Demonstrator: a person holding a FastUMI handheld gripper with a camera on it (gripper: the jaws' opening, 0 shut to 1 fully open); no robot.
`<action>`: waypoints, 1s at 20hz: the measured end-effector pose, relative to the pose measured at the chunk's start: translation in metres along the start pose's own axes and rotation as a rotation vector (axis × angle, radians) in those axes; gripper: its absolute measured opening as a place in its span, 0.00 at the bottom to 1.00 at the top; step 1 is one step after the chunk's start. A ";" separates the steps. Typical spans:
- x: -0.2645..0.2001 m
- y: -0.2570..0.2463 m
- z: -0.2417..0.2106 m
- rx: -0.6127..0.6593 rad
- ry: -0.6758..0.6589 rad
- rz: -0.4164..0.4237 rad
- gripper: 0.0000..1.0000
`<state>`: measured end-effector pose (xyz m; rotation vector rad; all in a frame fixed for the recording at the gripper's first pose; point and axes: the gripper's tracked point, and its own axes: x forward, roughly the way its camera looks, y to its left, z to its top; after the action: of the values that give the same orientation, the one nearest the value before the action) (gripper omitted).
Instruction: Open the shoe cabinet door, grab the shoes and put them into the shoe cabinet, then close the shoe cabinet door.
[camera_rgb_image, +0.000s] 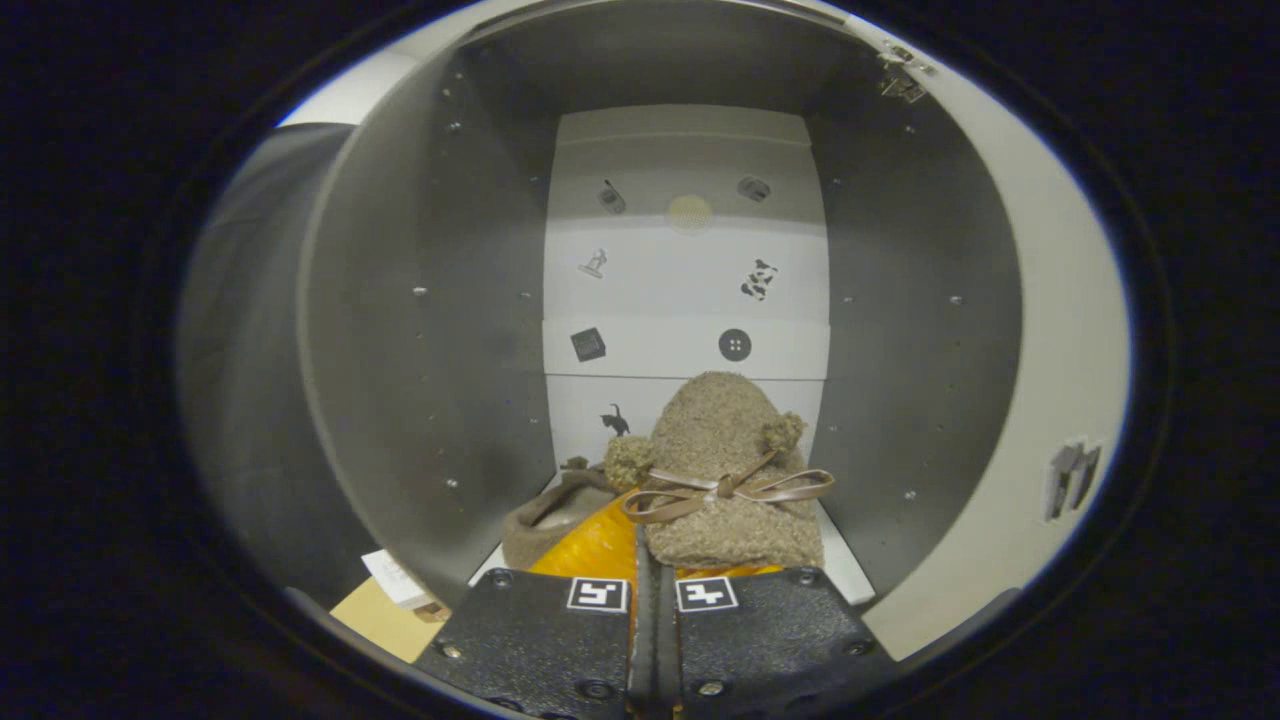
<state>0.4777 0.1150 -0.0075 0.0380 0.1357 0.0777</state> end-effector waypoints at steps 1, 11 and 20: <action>0.013 -0.001 -0.001 0.005 0.010 0.000 0.05; 0.102 -0.017 -0.063 0.038 0.223 -0.033 0.05; 0.106 -0.015 -0.066 0.116 0.294 -0.041 0.34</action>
<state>0.5742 0.1107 -0.0878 0.1398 0.4352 0.0335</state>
